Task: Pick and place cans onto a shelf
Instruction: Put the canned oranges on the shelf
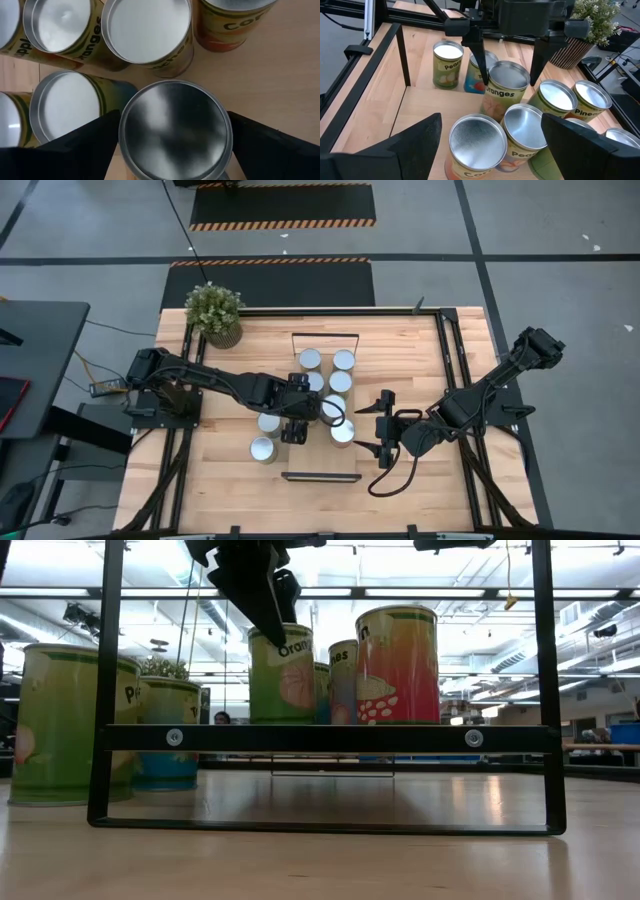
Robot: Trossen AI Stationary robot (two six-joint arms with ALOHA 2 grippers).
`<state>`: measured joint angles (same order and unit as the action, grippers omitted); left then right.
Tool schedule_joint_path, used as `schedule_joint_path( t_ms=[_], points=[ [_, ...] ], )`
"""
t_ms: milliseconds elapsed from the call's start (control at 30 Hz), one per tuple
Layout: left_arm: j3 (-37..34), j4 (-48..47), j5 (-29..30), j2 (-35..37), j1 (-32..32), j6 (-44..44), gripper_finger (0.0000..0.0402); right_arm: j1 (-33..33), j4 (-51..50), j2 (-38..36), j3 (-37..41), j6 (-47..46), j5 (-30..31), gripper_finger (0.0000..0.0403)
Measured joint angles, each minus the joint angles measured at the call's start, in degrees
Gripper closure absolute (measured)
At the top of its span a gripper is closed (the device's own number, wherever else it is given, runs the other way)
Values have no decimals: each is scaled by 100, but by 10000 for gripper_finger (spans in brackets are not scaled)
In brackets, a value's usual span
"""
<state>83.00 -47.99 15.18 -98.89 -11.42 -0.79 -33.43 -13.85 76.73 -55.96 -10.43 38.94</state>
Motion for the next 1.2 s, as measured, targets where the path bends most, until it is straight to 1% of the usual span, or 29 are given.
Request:
schedule_joint_path(
  t_ms=[433, 567, 600, 733, 900, 1000, 1100, 1200],
  points=[
    [4, -106, -40, -33, 0, 148, 44, 0, 0, 0, 0, 1, -2, 53],
    [4, -121, -40, -33, -7, 34, 43, 0, 0, 0, 0, 1, -2, 53],
    [4, -115, -39, -33, -10, 19, 40, 0, 0, 0, 0, 1, -2, 53],
    [4, -125, -129, -33, -15, 10, 7, 0, 0, 2, 2, 1, -2, 53],
    [4, -126, -139, -31, -17, 20, 7, 0, 0, 2, 2, 1, -2, 53],
    [12, -162, 16, 2, -17, 8, 3, 0, 0, 2, 2, 0, -4, 53],
    [150, -323, 46, 29, -15, -8, 2, 0, 0, 2, 2, -1, -3, 53],
    [281, -386, 47, 37, -17, -232, 2, 0, 0, 2, 2, -1, -4, 53]
  ],
)
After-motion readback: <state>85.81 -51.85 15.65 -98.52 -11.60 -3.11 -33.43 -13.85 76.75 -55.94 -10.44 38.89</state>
